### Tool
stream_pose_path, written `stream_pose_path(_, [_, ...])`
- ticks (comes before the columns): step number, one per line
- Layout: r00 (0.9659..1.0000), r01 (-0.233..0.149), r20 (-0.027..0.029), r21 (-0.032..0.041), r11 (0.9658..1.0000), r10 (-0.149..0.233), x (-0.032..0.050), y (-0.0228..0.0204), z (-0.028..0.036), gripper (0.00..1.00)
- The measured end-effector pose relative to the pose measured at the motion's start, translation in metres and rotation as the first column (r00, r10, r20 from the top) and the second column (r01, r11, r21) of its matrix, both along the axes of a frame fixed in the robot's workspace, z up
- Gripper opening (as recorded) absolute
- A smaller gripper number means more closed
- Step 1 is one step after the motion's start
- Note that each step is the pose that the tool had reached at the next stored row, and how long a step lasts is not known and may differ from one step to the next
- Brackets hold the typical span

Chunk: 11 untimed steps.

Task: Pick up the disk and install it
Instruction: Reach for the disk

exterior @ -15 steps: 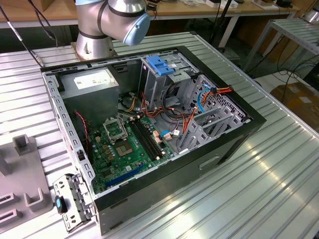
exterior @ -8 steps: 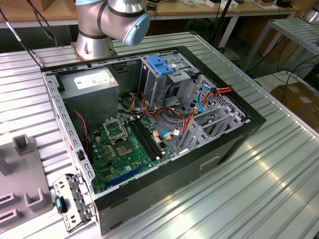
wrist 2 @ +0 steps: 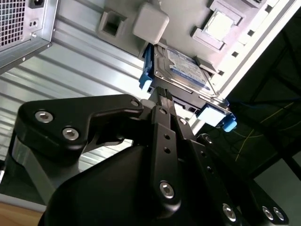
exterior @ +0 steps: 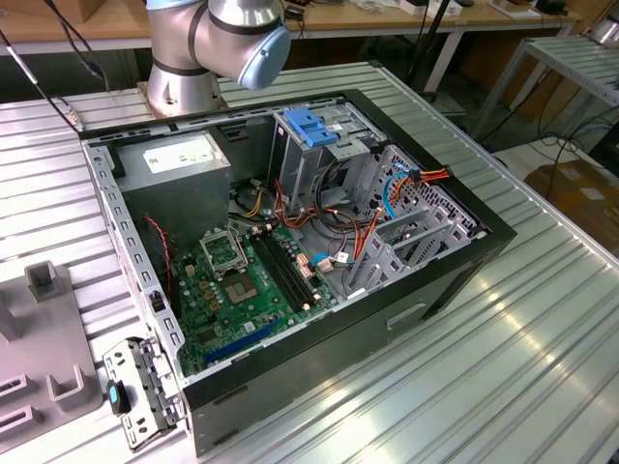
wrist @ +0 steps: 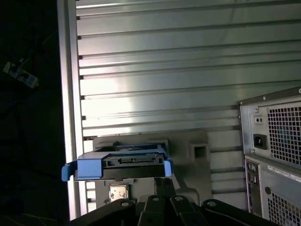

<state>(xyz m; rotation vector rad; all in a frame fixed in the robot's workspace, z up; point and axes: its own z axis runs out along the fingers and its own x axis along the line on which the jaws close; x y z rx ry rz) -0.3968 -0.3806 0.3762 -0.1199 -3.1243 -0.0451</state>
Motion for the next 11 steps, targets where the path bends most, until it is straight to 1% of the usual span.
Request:
stream_pose_path(1, [1.0,0.0,-0.0018,-0.0009,1.0,0.0,-0.0027,0.0,-0.0008,0.11])
stream_pose_path(6, [1.0,0.0,-0.0086,-0.0049,1.0,0.0,-0.0231,0.0,-0.0062,0.11])
stream_pose_path(9, [0.9999,0.0,-0.0103,-0.0061,1.0,0.0,-0.0361,0.0004,-0.0093,0.11])
stream_pose_path(10, [0.9999,0.0,-0.0105,-0.0079,1.0,0.0,-0.0443,0.0014,-0.0109,0.11])
stream_pose_path(11, [0.9999,0.0,-0.0117,-0.0085,1.0,0.0,-0.0562,0.0017,-0.0146,0.11])
